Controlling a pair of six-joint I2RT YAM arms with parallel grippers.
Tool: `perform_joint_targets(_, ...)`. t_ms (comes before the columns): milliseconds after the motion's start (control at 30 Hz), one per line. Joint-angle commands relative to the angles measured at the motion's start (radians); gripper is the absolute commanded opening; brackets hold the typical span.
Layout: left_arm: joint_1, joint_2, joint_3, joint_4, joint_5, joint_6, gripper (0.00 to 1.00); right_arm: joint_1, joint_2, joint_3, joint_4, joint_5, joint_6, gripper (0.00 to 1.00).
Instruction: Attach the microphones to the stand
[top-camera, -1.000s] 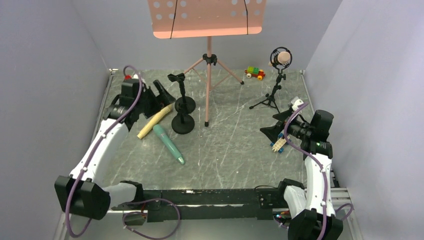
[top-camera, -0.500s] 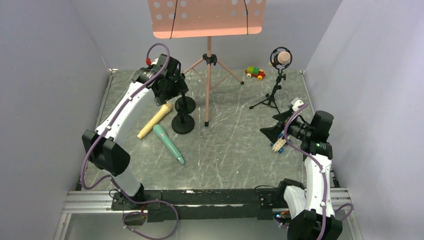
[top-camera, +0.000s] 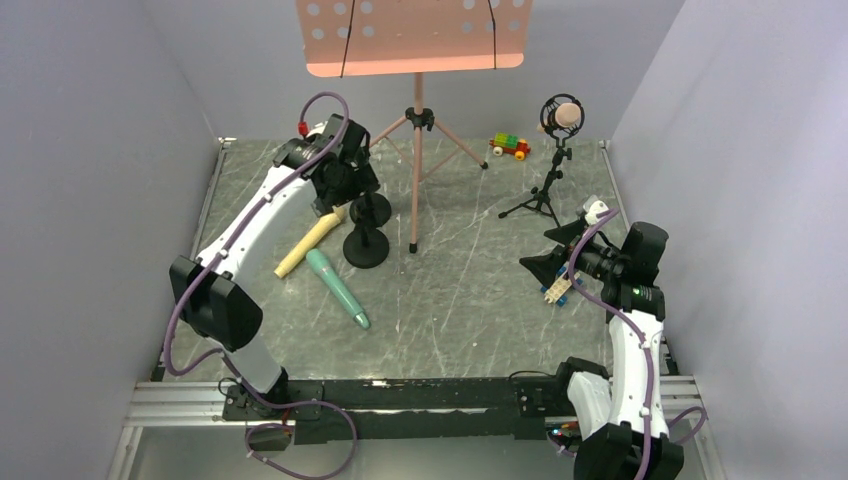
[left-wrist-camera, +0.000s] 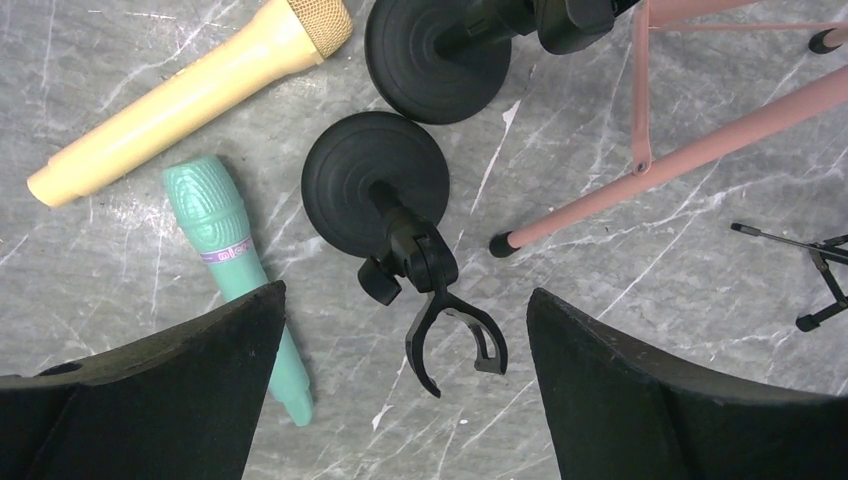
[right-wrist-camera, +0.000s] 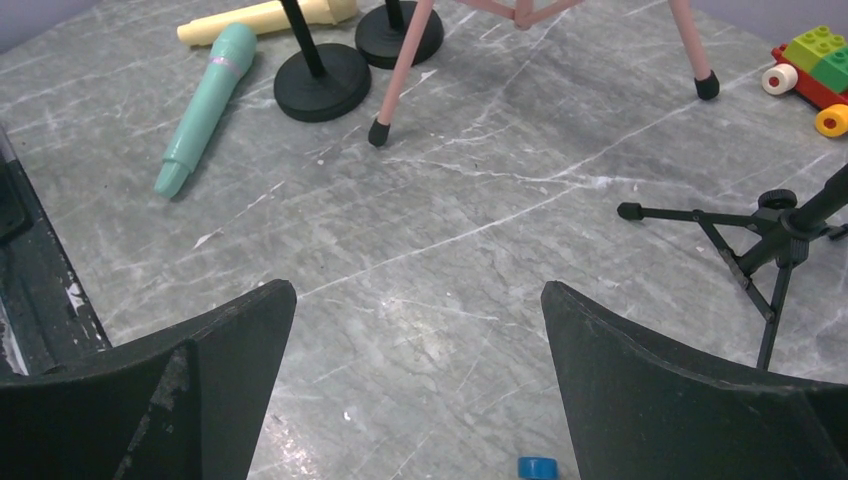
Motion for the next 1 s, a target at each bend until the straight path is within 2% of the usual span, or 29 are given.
perform_joint_targets(0,0.0,-0.039,-0.027,0.039,-0.018,0.051,0.96,-0.005,-0.015,0.008,0.016,-0.038,-0.017,1.0)
perform_joint_targets(167,0.004,-0.229,-0.222,0.305,0.181,0.361,0.99,-0.004,-0.015,0.009,0.01,-0.038,-0.023,1.0)
perform_joint_targets(267,0.004,-0.436,-0.432,0.532,0.247,0.469,0.99,-0.005,-0.014,0.009,0.014,-0.046,-0.019,1.0)
perform_joint_targets(333,0.005,-0.533,-0.509,0.602,0.269,0.499,0.99,-0.005,-0.012,0.008,0.017,-0.051,-0.015,1.0)
perform_joint_targets(467,0.005,-0.574,-0.507,0.563,0.301,0.535,0.97,-0.005,-0.009,0.005,0.013,-0.063,-0.023,1.0)
perform_joint_targets(567,0.005,-0.557,-0.518,0.539,0.342,0.552,0.93,-0.004,-0.009,0.002,0.012,-0.081,-0.03,1.0)
perform_joint_targets(700,0.003,-0.503,-0.489,0.501,0.316,0.509,0.86,-0.004,-0.015,-0.011,0.04,-0.098,-0.005,1.0)
perform_joint_targets(867,-0.047,-0.414,-0.423,0.451,0.144,0.398,0.81,-0.004,-0.012,-0.015,0.05,-0.094,0.003,1.0)
perform_joint_targets(967,-0.081,-0.348,-0.362,0.384,0.015,0.349,0.72,-0.005,-0.008,-0.014,0.044,-0.091,-0.002,1.0)
